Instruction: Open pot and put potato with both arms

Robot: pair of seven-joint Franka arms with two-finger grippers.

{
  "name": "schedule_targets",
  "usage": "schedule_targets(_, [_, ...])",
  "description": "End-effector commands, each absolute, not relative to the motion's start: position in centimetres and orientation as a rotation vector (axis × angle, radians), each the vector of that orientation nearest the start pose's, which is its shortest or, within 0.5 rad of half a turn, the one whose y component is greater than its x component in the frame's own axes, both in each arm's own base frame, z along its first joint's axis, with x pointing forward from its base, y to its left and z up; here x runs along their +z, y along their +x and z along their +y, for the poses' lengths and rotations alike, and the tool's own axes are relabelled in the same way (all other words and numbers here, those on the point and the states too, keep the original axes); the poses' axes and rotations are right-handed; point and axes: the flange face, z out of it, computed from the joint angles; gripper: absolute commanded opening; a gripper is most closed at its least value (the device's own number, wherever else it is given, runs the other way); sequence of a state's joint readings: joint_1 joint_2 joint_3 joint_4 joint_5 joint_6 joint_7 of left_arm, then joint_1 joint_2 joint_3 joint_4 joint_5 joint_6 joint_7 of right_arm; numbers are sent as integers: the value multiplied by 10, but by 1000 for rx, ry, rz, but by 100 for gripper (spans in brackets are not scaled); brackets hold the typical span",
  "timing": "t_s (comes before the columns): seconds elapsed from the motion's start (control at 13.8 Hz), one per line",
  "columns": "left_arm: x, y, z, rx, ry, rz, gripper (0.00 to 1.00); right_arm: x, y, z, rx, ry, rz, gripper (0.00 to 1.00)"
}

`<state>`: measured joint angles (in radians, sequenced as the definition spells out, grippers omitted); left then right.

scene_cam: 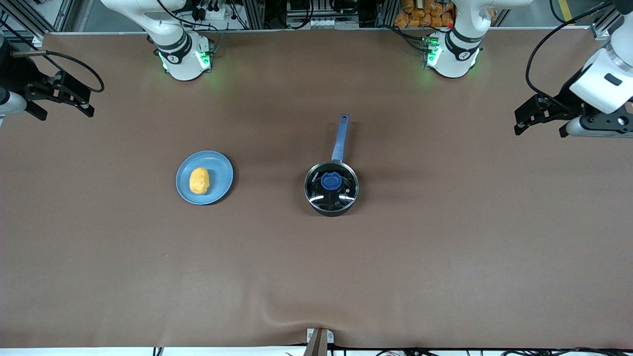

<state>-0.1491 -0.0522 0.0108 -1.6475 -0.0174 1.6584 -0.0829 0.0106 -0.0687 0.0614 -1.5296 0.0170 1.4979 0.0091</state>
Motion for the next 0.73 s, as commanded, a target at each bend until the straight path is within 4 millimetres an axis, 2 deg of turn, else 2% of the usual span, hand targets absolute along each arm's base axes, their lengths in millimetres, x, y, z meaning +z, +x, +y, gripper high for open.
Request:
schedule_targets(0.0, [629, 545, -73, -118, -3143, 68, 100, 678, 525, 41, -49, -3124, -116, 100])
schedule_targets(0.65, [625, 547, -72, -108, -3144, 63, 100, 678, 525, 41, -47, -3122, -121, 100])
